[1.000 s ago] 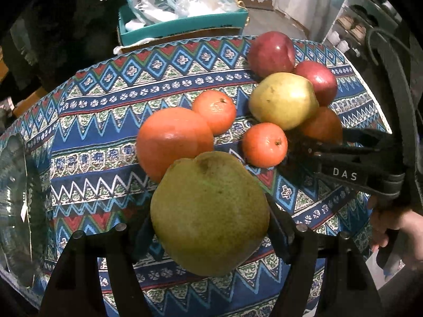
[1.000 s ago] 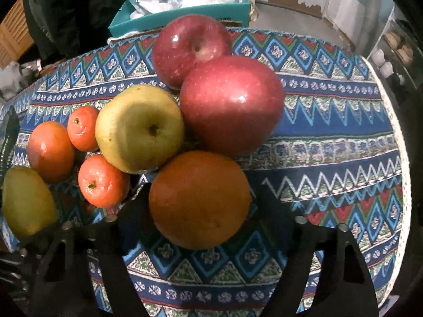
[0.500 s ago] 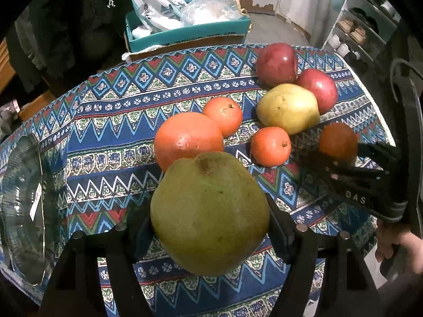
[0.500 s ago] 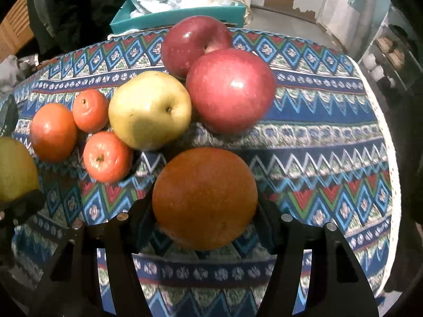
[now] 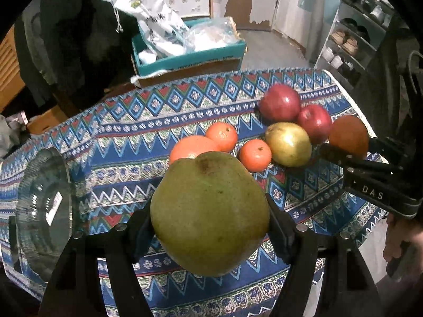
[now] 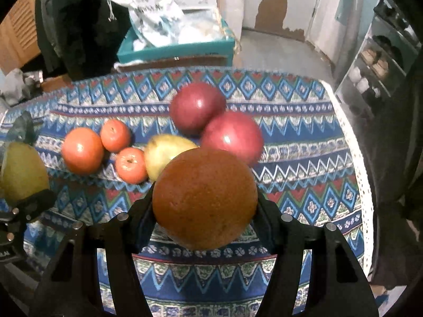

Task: Organize fruits
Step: 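Grasp the green pomelo with the left tool while the right tool grasps the large orange, then lift and carry the pomelo in the left tool while the right tool carries the orange to the glass plate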

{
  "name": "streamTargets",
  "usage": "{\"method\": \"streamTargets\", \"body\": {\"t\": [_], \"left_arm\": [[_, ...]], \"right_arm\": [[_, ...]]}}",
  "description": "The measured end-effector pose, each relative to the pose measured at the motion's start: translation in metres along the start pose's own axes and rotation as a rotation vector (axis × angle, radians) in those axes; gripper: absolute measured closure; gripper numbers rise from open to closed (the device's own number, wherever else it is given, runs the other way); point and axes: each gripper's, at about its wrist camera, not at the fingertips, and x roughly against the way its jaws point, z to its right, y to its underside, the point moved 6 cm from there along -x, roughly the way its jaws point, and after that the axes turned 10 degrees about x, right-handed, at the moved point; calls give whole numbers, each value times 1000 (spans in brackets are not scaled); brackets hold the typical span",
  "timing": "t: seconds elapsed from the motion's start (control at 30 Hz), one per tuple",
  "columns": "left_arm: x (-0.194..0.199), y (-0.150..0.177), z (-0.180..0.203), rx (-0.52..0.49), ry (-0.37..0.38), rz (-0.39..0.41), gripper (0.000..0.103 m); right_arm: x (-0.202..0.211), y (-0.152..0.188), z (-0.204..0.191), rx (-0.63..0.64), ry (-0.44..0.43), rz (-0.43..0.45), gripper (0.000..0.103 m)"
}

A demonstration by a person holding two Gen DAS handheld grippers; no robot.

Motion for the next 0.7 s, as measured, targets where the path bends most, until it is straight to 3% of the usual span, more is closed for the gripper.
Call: {"method": "streamTargets", "body": {"t": [0.7], "left_arm": [[71,-33,-20,-6,-29,186,28]], "right_arm": [[78,-50,-23,51,33,199,39]]}}
